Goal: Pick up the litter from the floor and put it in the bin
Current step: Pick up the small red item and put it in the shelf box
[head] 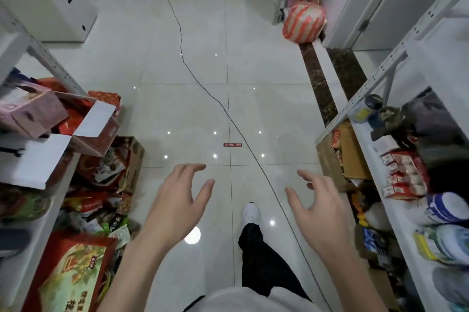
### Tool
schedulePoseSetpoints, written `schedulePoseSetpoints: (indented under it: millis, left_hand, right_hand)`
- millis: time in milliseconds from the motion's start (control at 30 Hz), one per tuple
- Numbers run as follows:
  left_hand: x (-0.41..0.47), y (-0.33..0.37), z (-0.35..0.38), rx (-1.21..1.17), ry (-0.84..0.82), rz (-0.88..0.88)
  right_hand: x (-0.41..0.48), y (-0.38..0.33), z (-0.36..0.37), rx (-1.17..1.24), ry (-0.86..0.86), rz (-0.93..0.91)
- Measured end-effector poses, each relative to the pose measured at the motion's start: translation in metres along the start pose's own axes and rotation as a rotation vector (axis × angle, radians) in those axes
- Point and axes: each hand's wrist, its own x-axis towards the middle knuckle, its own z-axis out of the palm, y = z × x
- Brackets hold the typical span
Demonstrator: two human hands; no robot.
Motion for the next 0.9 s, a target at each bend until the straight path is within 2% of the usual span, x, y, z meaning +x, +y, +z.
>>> schedulePoseSetpoints:
  millis: [200, 400, 767, 900]
  left_hand:
    - [0.144, 0.046, -0.004, -0.012, 0.017, -0.024]
    - [0.238, 0.05, -0.003, -0.053, 0.012, -0.082]
    - [0.421, -0.028, 0.005, 0.002, -0.044, -0.1]
    - [0.465, -0.072, 0.023, -0.052, -0.045, -0.188]
  right_hand:
    - [0.149, -0.026, 0.013, 0.088, -0.065, -0.064]
    - [0.253, -0.037, 0.036, 0.012, -0.162, -0.081]
    - [0.409, -0.073, 0.152, -0.029, -0.171, -0.043]
    - [0.439, -0.058, 0.2, -0.04, -0.159, 0.023]
